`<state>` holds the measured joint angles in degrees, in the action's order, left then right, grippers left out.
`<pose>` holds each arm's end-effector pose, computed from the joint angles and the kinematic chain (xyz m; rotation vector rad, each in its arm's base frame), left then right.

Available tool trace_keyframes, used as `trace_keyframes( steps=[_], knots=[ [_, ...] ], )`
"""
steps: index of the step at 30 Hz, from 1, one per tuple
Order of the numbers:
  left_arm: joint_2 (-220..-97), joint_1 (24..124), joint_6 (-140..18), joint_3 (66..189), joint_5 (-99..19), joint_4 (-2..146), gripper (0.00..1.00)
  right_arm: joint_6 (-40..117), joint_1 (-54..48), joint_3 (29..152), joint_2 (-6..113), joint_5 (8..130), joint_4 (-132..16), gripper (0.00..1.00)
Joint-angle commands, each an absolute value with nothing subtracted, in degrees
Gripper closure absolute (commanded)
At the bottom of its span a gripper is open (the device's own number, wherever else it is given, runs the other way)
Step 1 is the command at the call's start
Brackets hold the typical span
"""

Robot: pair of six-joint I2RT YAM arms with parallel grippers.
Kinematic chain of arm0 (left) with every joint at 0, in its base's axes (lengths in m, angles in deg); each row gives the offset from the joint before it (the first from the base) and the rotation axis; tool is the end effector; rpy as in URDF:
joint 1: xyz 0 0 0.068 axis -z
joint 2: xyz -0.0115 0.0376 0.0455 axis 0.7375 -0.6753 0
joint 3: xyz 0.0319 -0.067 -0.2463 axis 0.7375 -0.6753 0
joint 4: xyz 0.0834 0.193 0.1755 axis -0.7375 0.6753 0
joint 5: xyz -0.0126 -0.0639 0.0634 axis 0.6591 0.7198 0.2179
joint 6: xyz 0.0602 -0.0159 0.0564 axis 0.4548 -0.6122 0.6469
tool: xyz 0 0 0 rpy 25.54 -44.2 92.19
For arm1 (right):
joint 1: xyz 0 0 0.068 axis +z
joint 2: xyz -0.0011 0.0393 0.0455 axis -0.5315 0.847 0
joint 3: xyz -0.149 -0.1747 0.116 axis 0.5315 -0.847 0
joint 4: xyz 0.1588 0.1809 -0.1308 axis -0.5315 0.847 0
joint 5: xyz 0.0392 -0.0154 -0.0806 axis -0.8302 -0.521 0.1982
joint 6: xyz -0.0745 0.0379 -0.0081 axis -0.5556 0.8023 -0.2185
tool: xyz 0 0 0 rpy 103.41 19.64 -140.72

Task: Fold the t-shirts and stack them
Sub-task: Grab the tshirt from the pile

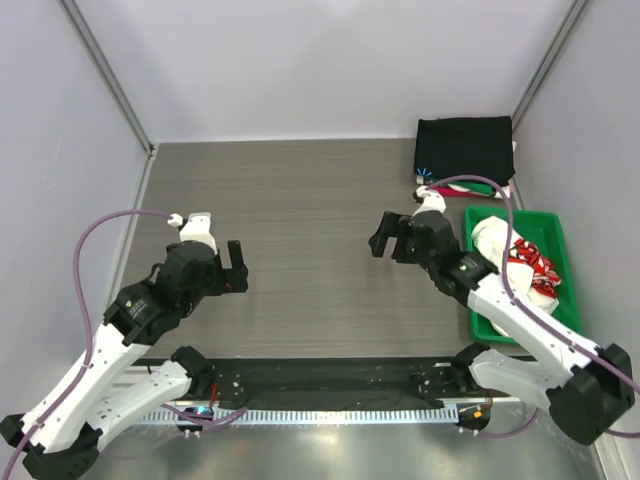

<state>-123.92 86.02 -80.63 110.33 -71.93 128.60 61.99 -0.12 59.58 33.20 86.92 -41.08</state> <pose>0.1548 -0.0857 0.3077 -0.0728 2.2027 -0.2157 0.2496 0.1411 0.2339 0.0641 2.1861 0.4393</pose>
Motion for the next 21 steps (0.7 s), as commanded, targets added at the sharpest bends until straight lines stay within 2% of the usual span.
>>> trace_keyframes(
  steps=[1,7,10,14,17,18,21],
  knots=[
    [-121.6,85.7,-84.6,111.0,-74.1,124.7,0.0,63.6,-0.5,59.8,26.3,93.5,-41.7,0.0],
    [-116.0,85.7,-80.8,110.0,-65.1,119.4,0.0,65.3,-6.8,63.2,27.7,82.2,-39.3,0.0],
    [-112.5,85.7,-80.4,107.4,-66.7,118.1,0.0,67.7,-12.1,63.4,26.2,85.0,-36.0,0.0],
    [-111.4,85.7,-80.2,107.6,-70.4,122.8,0.0,68.6,-25.5,65.2,24.7,95.9,-25.3,0.0],
    [-110.7,85.7,-80.8,106.5,-71.8,123.7,0.0,67.9,-35.0,65.3,27.1,96.0,-22.2,0.0],
    [-110.6,85.7,-80.5,106.3,-71.4,123.1,0.0,67.5,-41.3,65.0,28.0,93.2,-21.8,0.0],
    [-110.4,85.7,-80.4,105.4,-71.7,122.3,0.0,67.4,-48.7,63.5,31.6,92.8,-22.1,0.0]
  ],
)
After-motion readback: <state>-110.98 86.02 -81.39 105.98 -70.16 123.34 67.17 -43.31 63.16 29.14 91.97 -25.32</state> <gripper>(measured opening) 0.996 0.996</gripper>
